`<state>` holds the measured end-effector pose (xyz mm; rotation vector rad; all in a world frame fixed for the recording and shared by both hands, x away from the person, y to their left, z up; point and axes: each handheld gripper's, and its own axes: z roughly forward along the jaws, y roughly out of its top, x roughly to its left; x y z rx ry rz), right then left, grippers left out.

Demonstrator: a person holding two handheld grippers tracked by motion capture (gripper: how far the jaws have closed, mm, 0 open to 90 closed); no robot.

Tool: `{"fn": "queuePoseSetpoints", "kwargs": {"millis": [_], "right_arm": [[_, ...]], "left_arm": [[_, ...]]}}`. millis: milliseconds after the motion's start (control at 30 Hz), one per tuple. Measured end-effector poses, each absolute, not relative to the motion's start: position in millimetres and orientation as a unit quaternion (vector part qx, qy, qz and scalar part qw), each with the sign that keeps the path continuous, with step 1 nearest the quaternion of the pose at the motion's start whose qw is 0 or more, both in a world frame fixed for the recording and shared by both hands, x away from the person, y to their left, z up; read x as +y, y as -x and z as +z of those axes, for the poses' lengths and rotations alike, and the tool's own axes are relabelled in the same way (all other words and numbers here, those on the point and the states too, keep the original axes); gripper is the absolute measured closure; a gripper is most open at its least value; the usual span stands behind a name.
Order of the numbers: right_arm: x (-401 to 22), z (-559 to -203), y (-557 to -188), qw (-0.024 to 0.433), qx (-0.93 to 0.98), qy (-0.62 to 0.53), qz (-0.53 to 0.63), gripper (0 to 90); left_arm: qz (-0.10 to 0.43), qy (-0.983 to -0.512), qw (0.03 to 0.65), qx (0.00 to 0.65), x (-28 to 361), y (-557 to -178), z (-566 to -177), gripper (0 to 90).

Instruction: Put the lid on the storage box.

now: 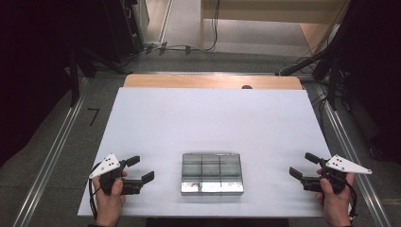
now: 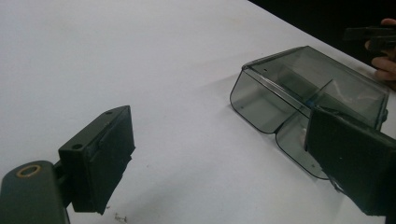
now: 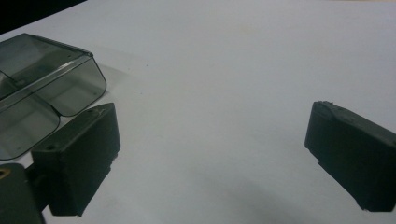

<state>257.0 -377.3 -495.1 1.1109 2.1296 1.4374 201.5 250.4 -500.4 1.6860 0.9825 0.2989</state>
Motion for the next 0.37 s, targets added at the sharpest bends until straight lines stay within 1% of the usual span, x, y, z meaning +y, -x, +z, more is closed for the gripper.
{"fn": "queuePoseSetpoints", "kwargs": {"millis": [100, 267, 367], "right_arm": [[-382.8, -494.6, -257.5, 0.177, 0.750, -0.392, 0.503, 1.6], [-392.7, -495.7, -258.7, 0.170, 0.737, -0.403, 0.516, 0.8], [-391.4, -496.2, -259.3, 0.170, 0.739, -0.401, 0.514, 0.8]], "left_arm": [[0.129, -0.712, 0.553, 0.413, 253.3, -201.8, -499.6, 7.8], [0.134, -0.707, 0.557, 0.415, 257.8, -201.8, -501.0, 7.7], [0.127, -0.705, 0.560, 0.417, 258.2, -202.5, -502.2, 4.9]]}}
